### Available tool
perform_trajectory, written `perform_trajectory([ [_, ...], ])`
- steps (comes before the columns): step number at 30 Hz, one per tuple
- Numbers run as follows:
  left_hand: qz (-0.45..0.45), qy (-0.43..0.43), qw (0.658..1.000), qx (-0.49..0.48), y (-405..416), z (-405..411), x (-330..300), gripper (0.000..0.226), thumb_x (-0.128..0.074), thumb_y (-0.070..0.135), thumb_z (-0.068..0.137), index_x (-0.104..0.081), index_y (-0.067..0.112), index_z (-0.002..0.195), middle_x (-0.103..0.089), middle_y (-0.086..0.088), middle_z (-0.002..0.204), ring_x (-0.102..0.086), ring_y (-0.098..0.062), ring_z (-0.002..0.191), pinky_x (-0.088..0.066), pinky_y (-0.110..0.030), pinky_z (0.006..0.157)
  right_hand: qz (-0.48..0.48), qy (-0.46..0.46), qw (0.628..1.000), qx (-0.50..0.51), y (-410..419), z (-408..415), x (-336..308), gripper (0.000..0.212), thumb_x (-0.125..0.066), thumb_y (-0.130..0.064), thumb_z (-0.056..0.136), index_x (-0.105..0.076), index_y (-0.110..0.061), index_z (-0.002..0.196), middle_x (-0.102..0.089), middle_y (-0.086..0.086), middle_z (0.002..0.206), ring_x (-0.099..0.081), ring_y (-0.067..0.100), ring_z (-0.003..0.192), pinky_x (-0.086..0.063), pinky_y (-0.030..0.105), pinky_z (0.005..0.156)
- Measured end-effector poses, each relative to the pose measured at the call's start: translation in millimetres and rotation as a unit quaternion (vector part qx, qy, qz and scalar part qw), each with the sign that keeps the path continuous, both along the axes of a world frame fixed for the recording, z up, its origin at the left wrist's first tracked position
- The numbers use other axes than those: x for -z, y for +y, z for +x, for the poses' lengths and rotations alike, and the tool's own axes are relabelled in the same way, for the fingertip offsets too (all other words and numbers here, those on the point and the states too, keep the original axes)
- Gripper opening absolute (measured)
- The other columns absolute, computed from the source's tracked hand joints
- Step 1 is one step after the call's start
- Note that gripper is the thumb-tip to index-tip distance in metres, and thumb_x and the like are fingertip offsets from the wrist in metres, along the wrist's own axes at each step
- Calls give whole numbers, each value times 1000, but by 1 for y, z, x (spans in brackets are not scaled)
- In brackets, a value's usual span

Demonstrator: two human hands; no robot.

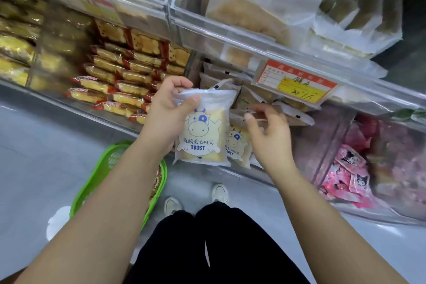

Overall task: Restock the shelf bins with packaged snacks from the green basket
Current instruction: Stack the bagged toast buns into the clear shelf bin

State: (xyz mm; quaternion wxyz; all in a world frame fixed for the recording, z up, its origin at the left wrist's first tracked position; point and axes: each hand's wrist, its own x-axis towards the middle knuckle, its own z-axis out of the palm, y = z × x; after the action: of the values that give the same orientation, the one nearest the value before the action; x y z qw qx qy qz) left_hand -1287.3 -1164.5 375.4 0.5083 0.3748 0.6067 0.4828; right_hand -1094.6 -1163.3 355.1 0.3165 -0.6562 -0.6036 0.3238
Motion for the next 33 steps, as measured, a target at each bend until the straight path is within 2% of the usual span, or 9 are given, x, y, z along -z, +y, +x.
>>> perform_trajectory([
  [2, 1, -57, 998, -2, 2, 0, 5, 23, -63, 12, 82, -56, 33, 90, -57, -2, 94, -64, -10, 69, -54, -28, 58, -123, 146, 980, -63, 5, -11, -3, 47, -60, -26, 88, -46, -17, 131, -55, -21, 108, -54, -13, 100, -42, 7, 85],
  [5, -2, -79, 997, -9, 1, -2, 10, 24, -62, 10, 83, -58, 30, 94, -59, 1, 92, -65, -7, 68, -53, -24, 57, -270, 263, 921, -100, 20, -15, 7, 62, -60, -34, 87, -34, -21, 141, -50, -2, 136, -48, 5, 122, -38, 26, 103],
  [10, 16, 67, 998, -8, -6, -10, 13, 30, -63, 14, 84, -60, 38, 101, -68, 11, 103, -66, -9, 91, -54, -28, 71, -287, 176, 933, -128, 26, -21, 22, 44, -63, -32, 86, -51, -19, 127, -61, -3, 120, -58, 13, 106, -46, 20, 78],
  [14, 55, 181, 980, -55, -11, -15, 9, 23, -60, 17, 87, -63, 32, 104, -69, 21, 95, -65, 2, 89, -53, -21, 71, -234, 161, 959, -12, 39, -36, 25, 13, -62, -29, 87, -54, -19, 92, -59, -4, 78, -59, 13, 70, -44, 19, 55],
  [18, 108, 247, 963, -17, -7, -22, 1, 21, -57, 13, 88, -63, 31, 97, -63, 25, 90, -59, 10, 86, -48, -11, 73, -231, 82, 969, 43, 57, -49, 28, 20, -61, -26, 87, -47, -25, 73, -57, -4, 72, -61, 19, 70, -52, 33, 64],
  [22, 149, 218, 964, 40, 5, -17, -8, 32, -56, 5, 87, -61, 36, 91, -64, 24, 89, -58, 9, 89, -43, -8, 79, -194, -25, 980, 19, 66, -48, 37, 29, -60, -22, 85, -43, -26, 62, -47, -13, 61, -46, 6, 57, -34, 22, 52],
  [27, 92, 177, 965, 170, 14, -2, 2, 43, -53, -1, 87, -63, 41, 90, -65, 24, 92, -60, 3, 87, -49, -16, 74, -216, -163, 960, -65, 71, -35, 34, 12, -48, -13, 88, -60, -17, 89, -57, 2, 79, -54, 23, 79, -45, 33, 70],
  [29, 71, 291, 931, 209, 16, 2, 12, 43, -51, -4, 86, -64, 36, 96, -63, 15, 95, -60, -7, 83, -51, -24, 72, -201, -172, 961, -83, 71, -27, 29, 18, -54, -17, 86, -61, -18, 102, -66, 6, 97, -61, 26, 90, -52, 37, 78],
  [33, 62, 553, 785, 274, 24, 17, 26, 46, -48, -12, 79, -58, 12, 117, -61, -9, 109, -53, -28, 107, -48, -42, 86, -101, -205, 961, -153, 51, -5, 24, 29, -56, -20, 85, -60, -15, 114, -64, 9, 109, -59, 27, 99, -48, 33, 79],
])
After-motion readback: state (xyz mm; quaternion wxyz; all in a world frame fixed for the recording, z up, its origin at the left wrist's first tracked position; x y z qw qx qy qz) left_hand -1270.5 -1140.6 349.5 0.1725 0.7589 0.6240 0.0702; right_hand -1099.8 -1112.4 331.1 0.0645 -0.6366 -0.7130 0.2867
